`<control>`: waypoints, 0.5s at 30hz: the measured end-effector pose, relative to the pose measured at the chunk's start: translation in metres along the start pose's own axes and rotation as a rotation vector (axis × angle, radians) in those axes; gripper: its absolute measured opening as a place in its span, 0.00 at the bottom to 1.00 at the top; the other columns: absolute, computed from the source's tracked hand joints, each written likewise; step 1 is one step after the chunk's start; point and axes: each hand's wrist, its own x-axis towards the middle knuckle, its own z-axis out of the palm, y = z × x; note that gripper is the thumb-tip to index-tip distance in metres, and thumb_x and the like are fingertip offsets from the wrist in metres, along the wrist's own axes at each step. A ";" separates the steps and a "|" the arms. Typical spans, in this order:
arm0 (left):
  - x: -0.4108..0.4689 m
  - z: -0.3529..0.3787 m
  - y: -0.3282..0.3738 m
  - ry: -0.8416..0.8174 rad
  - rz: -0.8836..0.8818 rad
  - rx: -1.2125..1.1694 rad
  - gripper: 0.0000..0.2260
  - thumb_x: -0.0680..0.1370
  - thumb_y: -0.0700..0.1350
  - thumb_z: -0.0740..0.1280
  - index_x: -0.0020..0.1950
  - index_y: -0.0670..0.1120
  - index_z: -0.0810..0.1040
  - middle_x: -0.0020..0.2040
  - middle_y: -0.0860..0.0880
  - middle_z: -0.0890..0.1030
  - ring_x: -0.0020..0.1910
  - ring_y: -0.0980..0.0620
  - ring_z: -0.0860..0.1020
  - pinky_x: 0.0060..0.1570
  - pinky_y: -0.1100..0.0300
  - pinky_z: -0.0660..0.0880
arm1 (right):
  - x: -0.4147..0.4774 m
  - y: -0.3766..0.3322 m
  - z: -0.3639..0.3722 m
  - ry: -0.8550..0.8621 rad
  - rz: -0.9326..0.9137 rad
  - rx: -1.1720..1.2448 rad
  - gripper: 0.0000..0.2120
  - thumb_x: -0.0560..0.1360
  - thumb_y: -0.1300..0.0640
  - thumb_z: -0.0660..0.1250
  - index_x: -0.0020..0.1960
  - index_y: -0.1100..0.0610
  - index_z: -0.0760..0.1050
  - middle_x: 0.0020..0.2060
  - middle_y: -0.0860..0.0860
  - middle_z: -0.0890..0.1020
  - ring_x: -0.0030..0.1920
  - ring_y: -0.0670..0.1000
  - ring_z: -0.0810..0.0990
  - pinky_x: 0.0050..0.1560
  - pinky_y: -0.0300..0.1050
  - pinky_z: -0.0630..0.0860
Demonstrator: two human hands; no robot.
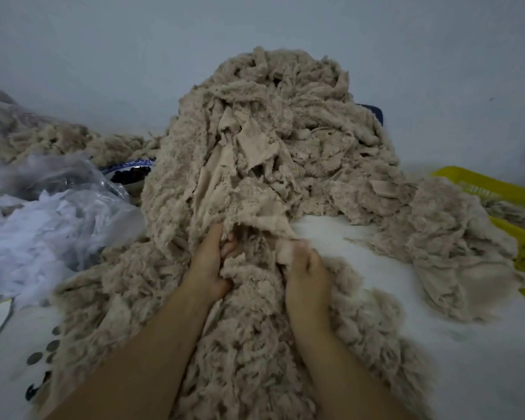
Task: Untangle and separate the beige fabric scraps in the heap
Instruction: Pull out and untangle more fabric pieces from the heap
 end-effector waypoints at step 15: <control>0.005 -0.007 0.003 -0.008 -0.124 0.140 0.21 0.84 0.52 0.59 0.32 0.48 0.62 0.24 0.52 0.60 0.21 0.53 0.60 0.23 0.63 0.61 | 0.033 0.000 -0.039 0.466 0.176 0.402 0.26 0.83 0.42 0.56 0.70 0.59 0.73 0.66 0.57 0.77 0.65 0.57 0.76 0.67 0.58 0.73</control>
